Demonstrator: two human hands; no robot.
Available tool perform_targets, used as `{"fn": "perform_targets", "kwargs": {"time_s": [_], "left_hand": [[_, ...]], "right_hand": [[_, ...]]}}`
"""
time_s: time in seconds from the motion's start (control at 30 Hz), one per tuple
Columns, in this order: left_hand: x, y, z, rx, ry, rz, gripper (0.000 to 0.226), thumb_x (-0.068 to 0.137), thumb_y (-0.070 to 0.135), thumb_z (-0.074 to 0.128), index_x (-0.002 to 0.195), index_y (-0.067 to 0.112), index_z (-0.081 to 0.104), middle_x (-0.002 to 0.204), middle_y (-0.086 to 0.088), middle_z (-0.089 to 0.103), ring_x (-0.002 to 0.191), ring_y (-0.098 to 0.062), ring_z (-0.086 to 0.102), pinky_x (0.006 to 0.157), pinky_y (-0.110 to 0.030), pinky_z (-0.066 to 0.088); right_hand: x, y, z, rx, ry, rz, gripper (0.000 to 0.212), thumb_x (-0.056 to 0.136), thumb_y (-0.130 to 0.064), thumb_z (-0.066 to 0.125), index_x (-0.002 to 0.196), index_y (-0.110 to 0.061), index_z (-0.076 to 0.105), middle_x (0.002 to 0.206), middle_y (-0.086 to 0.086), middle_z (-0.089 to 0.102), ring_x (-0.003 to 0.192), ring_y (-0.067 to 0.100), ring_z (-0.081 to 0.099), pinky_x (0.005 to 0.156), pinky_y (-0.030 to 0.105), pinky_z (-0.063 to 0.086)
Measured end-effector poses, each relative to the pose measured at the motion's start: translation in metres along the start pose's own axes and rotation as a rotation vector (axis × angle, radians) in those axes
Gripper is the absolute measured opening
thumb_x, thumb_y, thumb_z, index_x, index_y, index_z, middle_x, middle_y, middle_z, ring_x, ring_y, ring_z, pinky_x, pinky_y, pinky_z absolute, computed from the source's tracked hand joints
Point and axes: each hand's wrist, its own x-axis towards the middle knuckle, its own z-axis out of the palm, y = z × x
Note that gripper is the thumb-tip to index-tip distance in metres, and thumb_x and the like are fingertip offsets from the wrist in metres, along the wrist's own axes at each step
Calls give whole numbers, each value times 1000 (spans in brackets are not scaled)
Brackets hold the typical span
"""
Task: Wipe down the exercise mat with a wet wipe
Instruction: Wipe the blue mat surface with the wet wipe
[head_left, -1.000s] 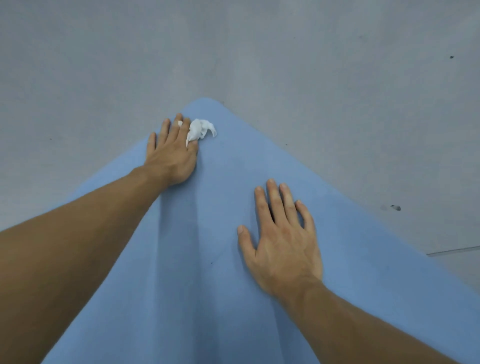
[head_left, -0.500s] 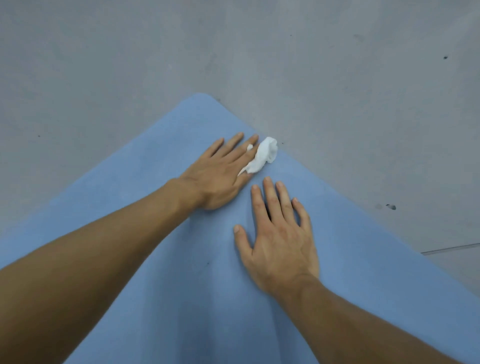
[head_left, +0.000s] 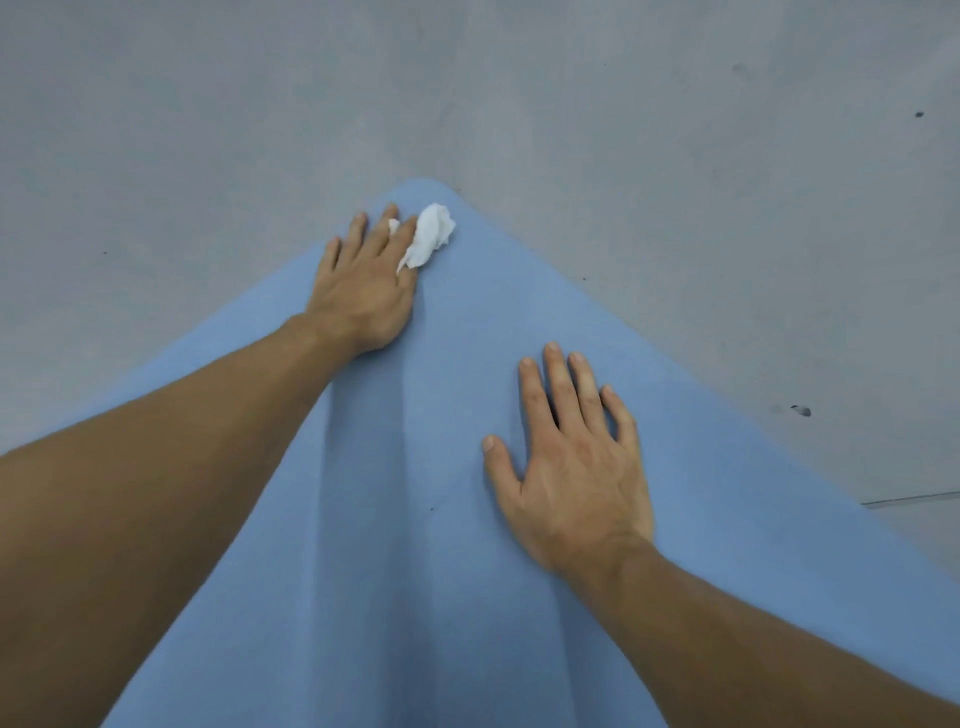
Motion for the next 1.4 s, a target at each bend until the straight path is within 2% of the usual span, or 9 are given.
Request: {"fn": "perform_targets", "kwargs": {"time_s": [0.1,0.2,0.3,0.6,0.77,0.93,1.17,1.4], "left_hand": [[-18,15,6,78,-63,285,58,110,32,23,164,28,3,172,9,-3,158,-17,-5,128,-40,-3],[-48,22,12,116,-84,410,61,105,41,14,163,33,-3,171,13,-5,158,-12,-9,128,-39,-3],[-72,23,15,139,-87,401,63,102,46,4,163,33,-6,171,16,-9,157,-10,-13,128,-40,-2],[-162,34,28,123,-61,329,59,109,40,13,164,28,-3,170,16,-12,157,-11,-16,128,-39,-3],[-224,49,48,126,-18,237,61,107,41,11,165,22,8,171,13,-8,158,-14,-11,129,-43,3],[-224,50,50,119,8,221,60,108,41,13,164,23,3,171,14,-10,158,-13,-12,128,-44,4],[-223,49,50,92,-7,204,60,108,40,15,165,25,5,171,17,-7,158,-12,-10,128,-45,2],[-220,50,47,117,-76,191,61,107,43,10,165,27,0,170,18,-13,157,-12,-15,127,-44,-4]], "right_hand": [[0,-1,-1,-8,7,2,80,95,-63,18,165,-24,8,173,-1,-3,158,17,-9,127,43,2],[0,-1,-1,-17,8,7,80,96,-63,15,165,-24,6,173,-1,-5,158,16,-10,127,43,2],[-1,-1,0,-15,12,4,80,96,-63,14,165,-24,4,173,-2,-7,158,15,-12,127,42,0],[-2,0,-1,-36,28,-14,73,99,-54,16,165,-21,8,173,0,-1,159,17,-5,128,42,4],[-1,0,1,-36,39,-15,68,103,-53,12,164,-22,7,173,-1,0,159,17,-5,128,42,5],[-1,0,1,-37,45,-23,68,105,-54,11,164,-22,7,173,-1,0,159,17,-4,128,42,5],[-5,3,1,-28,5,-63,68,105,-51,10,165,-19,5,173,-1,-2,159,18,-5,128,41,2],[-58,8,5,-30,-33,-95,70,104,-51,10,165,-19,-1,172,-3,-8,158,13,-11,128,37,-3]]}}
